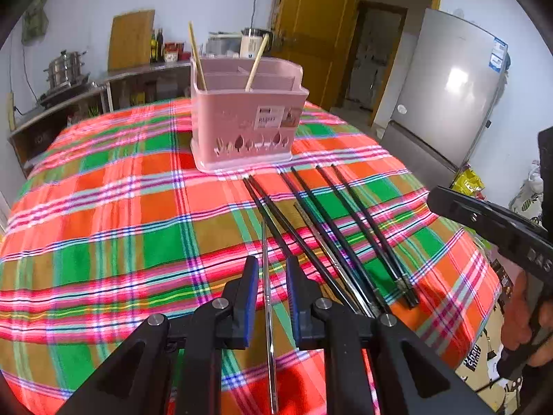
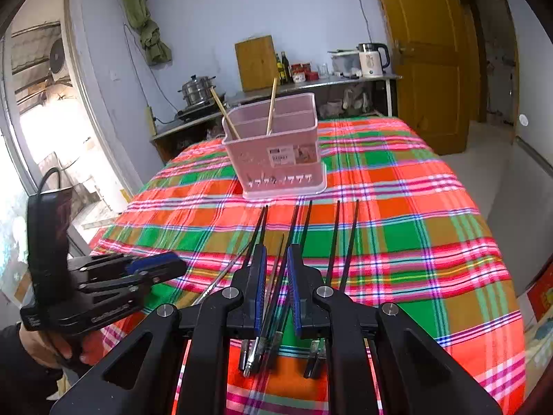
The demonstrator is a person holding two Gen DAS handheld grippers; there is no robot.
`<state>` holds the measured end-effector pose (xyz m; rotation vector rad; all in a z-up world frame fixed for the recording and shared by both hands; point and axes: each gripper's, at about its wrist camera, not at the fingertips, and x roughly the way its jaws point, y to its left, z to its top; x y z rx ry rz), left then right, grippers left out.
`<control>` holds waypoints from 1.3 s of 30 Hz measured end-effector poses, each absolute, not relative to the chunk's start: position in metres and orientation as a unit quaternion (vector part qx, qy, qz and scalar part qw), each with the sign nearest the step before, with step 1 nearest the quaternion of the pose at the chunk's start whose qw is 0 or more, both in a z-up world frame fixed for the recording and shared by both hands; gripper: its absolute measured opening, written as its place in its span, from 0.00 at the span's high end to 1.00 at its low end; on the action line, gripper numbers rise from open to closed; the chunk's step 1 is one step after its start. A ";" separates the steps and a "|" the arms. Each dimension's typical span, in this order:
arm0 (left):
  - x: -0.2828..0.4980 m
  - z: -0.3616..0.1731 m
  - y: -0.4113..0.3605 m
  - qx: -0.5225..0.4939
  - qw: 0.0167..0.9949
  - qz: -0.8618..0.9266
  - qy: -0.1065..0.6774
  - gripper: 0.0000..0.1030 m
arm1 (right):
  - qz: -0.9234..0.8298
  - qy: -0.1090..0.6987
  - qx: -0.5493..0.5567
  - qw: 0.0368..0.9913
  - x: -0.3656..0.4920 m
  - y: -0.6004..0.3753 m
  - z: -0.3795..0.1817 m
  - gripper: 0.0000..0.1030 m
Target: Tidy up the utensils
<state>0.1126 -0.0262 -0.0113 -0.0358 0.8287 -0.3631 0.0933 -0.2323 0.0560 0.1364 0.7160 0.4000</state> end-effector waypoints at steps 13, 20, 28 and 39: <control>0.164 -0.057 -0.044 -0.010 0.872 -0.175 0.458 0.85 | 0.199 0.378 0.064 0.902 0.118 -0.220 0.032 0.88; 0.171 -0.059 -0.031 -0.014 0.879 -0.148 0.452 0.86 | 0.206 0.396 0.057 0.893 0.137 -0.205 0.020 0.88; 0.172 -0.059 0.002 -0.051 0.881 -0.119 0.456 0.86 | 0.206 0.426 0.035 0.880 0.163 -0.185 0.000 0.88; 0.192 -0.060 0.014 -0.088 0.868 -0.120 0.473 0.86 | 0.198 0.468 0.009 0.861 0.197 -0.165 -0.022 0.88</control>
